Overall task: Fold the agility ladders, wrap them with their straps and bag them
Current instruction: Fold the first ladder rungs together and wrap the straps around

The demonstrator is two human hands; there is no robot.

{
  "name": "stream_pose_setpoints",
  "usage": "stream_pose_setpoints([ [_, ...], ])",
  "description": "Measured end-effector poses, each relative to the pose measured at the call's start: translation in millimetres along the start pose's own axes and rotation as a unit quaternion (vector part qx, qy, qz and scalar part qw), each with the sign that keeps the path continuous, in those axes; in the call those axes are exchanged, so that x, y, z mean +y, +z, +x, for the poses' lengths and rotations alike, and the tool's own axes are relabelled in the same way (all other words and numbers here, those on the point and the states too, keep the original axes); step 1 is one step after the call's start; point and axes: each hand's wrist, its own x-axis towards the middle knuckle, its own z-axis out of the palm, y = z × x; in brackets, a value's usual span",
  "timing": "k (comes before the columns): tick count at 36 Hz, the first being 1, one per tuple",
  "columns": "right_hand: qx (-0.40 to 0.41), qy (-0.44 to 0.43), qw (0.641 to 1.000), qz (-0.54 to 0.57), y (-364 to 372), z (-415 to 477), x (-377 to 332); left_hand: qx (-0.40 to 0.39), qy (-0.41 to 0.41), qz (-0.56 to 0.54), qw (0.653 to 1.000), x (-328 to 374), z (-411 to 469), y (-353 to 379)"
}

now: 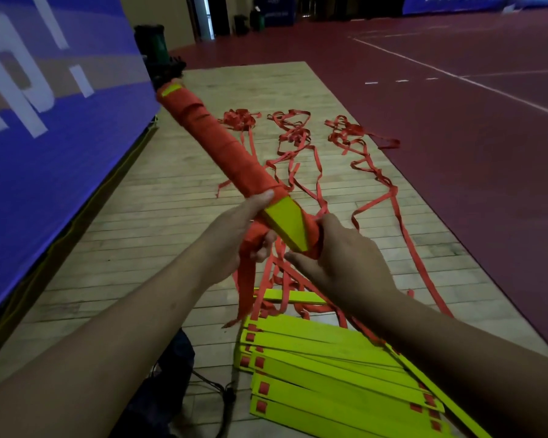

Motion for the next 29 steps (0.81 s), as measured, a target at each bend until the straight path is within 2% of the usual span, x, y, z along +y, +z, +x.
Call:
stream_pose_setpoints([
  [3,0.012,-0.056,0.998,-0.019,5.0,-6.4,-6.2,0.059,-0.013,0.004,0.998,-5.5,1.8,5.2],
  [6,-0.009,-0.105,0.994,0.017,12.3,-8.6,-8.2,0.077,-0.013,0.001,0.997,-9.2,5.1,-2.1],
  [9,-0.062,-0.048,0.987,0.143,3.0,-2.9,-8.2,0.027,0.01,-0.024,0.999,-8.0,4.2,-14.4],
  [12,-0.18,0.069,0.933,0.302,-11.0,2.9,-8.8,-0.004,0.03,-0.056,0.998,-4.9,1.7,-19.7],
  [15,-0.25,0.095,0.904,0.335,-14.6,2.6,-8.3,-0.023,0.018,-0.075,0.997,-4.1,-1.4,-17.0],
  [17,-0.258,0.083,0.901,0.34,-14.2,0.8,-8.7,-0.037,-0.002,-0.076,0.996,-3.4,-2.6,-15.9],
  [20,-0.217,0.096,0.901,0.364,-14.2,1.7,-9.6,-0.046,-0.03,-0.036,0.998,-1.2,-0.2,-17.4],
  [22,-0.163,0.081,0.932,0.314,-11.8,3.3,-8.9,-0.047,-0.048,0.003,0.998,-2.1,2.1,-17.2],
  [25,-0.109,0.053,0.98,0.159,-5.7,1.7,-5.1,-0.03,-0.07,0.018,0.997,-6.4,3.0,-12.8],
  [27,-0.097,0.047,0.994,0.022,-4.3,-1.9,-9.3,-0.02,-0.076,0.016,0.997,-8.3,3.1,-5.0],
  [29,-0.077,0.033,0.991,-0.104,-3.5,-6.2,-19.1,0.007,-0.084,0.014,0.996,-10.5,3.6,4.4],
])
